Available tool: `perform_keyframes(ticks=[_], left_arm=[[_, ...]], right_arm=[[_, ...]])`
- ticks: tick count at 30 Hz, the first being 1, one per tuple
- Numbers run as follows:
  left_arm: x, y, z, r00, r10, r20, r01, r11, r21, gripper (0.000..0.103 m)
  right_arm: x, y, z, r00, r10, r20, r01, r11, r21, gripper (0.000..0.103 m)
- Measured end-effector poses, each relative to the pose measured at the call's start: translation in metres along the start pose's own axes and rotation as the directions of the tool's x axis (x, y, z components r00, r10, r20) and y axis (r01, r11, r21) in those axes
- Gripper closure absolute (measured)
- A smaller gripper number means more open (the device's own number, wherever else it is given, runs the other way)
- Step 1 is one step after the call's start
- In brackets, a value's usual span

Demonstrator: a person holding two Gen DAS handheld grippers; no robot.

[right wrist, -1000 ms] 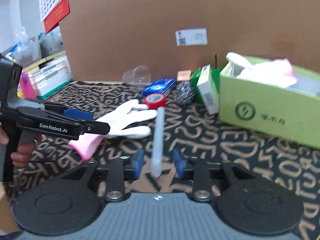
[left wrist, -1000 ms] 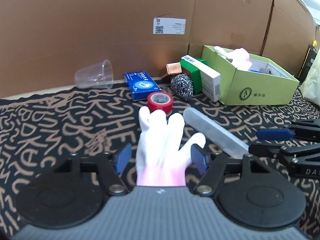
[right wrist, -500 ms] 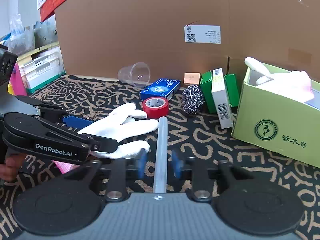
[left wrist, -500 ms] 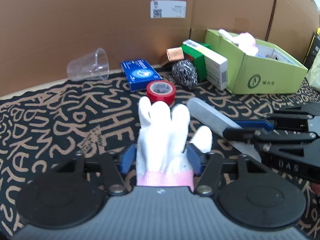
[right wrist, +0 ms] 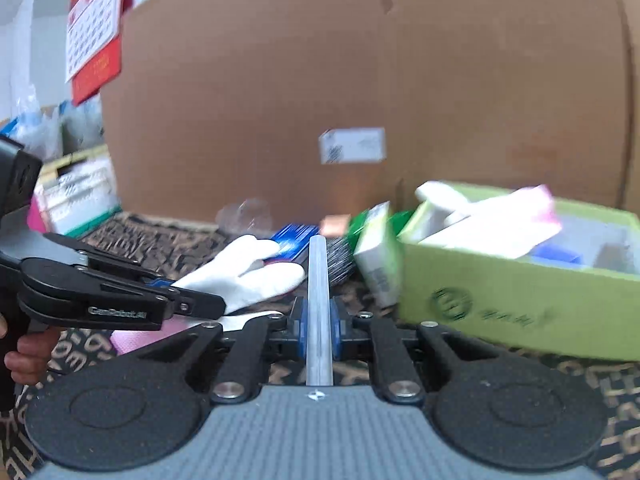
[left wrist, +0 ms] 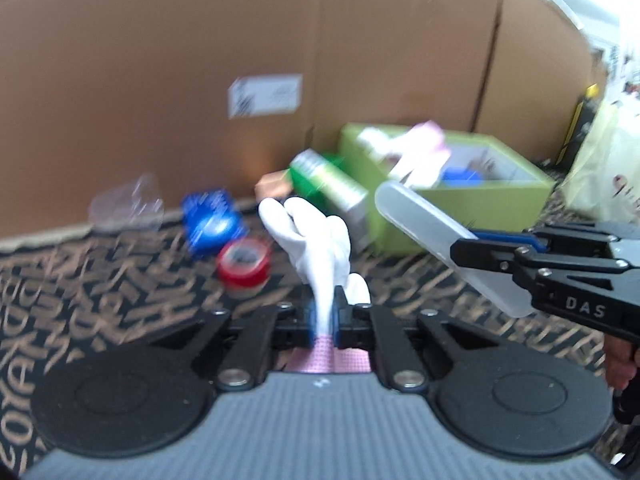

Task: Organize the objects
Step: 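Carry tube and glove over the shoebox and open both tools to drop them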

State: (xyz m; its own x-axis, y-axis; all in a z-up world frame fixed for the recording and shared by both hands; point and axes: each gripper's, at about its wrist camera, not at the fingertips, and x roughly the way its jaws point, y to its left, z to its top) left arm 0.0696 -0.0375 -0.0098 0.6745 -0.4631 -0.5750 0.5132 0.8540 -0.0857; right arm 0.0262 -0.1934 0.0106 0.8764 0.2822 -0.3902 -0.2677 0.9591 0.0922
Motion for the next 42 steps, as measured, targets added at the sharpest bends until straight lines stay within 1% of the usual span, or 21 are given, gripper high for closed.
perform_keyframes(ticks=[2,5,10,12,17,22,25,27,32,38,40,41,42], left_arm=[[0.000,-0.014,0.014,0.999,-0.026,0.033,0.026,1.000,0.013,0.096],[0.002,-0.034,0.034,0.995,-0.061,0.073,0.058,0.998,0.036,0.096],[0.014,-0.070,0.062,0.989,-0.098,0.112,0.089,0.993,0.077,0.096],[0.022,-0.082,0.072,0.988,-0.104,0.117,0.094,0.992,0.088,0.096],[0.052,-0.111,0.094,0.987,-0.092,0.130,0.076,0.989,0.126,0.096],[0.090,-0.133,0.108,0.991,-0.052,0.126,0.030,0.986,0.165,0.096],[0.116,-0.139,0.113,0.994,-0.036,0.105,0.017,0.984,0.176,0.096],[0.132,-0.142,0.116,0.996,-0.017,0.092,0.000,0.983,0.185,0.096],[0.165,-0.145,0.124,0.998,0.005,0.061,-0.017,0.980,0.197,0.096],[0.192,-0.147,0.121,0.999,0.040,0.034,-0.047,0.975,0.216,0.095],[0.200,-0.146,0.117,0.998,0.057,0.023,-0.061,0.973,0.222,0.093],[0.204,-0.144,0.114,0.998,0.065,0.015,-0.066,0.973,0.221,0.088],[0.207,-0.142,0.112,0.997,0.072,0.009,-0.072,0.973,0.218,0.066]], right_arm=[[-0.012,-0.015,0.007,0.999,-0.031,0.028,0.031,0.999,0.013,0.089],[-0.026,-0.036,0.015,0.992,-0.105,0.063,0.104,0.994,0.028,0.089],[-0.043,-0.073,0.022,0.972,-0.216,0.096,0.210,0.975,0.068,0.089],[-0.046,-0.088,0.023,0.964,-0.247,0.097,0.239,0.967,0.086,0.089],[-0.046,-0.123,0.027,0.942,-0.321,0.098,0.309,0.944,0.120,0.089],[-0.032,-0.153,0.031,0.926,-0.367,0.091,0.357,0.928,0.104,0.089],[-0.017,-0.169,0.038,0.913,-0.400,0.086,0.394,0.916,0.071,0.089],[-0.009,-0.177,0.041,0.908,-0.411,0.079,0.407,0.911,0.060,0.089],[0.011,-0.195,0.044,0.914,-0.403,0.039,0.401,0.915,0.056,0.089],[0.027,-0.199,0.041,0.919,-0.393,0.012,0.392,0.919,0.045,0.089],[0.033,-0.198,0.040,0.916,-0.401,-0.001,0.401,0.916,0.032,0.089],[0.038,-0.200,0.039,0.916,-0.402,-0.013,0.402,0.915,0.030,0.089],[0.041,-0.202,0.037,0.916,-0.400,-0.024,0.401,0.916,0.034,0.088]])
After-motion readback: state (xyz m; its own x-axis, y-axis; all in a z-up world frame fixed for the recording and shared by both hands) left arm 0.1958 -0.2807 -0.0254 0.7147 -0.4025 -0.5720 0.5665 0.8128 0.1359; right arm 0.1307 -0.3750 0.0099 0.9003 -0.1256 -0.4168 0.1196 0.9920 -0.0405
